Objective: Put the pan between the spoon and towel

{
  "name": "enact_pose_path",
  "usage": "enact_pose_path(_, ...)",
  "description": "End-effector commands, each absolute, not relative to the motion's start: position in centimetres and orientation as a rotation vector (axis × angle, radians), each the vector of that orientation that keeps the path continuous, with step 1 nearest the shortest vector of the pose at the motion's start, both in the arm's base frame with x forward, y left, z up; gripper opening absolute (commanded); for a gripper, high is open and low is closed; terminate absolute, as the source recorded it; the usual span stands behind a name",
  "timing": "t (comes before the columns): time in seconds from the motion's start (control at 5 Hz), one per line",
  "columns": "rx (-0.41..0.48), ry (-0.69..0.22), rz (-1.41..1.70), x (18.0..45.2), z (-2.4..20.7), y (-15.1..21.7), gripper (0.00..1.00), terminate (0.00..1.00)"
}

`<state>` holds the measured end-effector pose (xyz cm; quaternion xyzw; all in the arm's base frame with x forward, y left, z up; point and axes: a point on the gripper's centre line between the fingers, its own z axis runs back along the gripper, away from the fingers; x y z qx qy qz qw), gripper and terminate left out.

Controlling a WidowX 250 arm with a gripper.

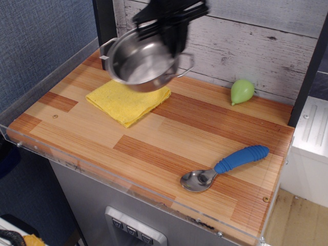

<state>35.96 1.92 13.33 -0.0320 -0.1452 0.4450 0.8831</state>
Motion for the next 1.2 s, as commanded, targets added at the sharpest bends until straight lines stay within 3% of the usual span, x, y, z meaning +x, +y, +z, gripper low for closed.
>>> enact_pose_path(0.0,-0.100,-0.350,0.762,38.7,14.7,-4.3,0.00,0.00)
enact_pose_path(0.4,-0.032,-0.277,0.616,38.2,11.0,-7.3,0.00,0.00)
enact_pose_path(1.0,0.005,-0.208,0.573,36.6,6.8,-7.8,0.00,0.00)
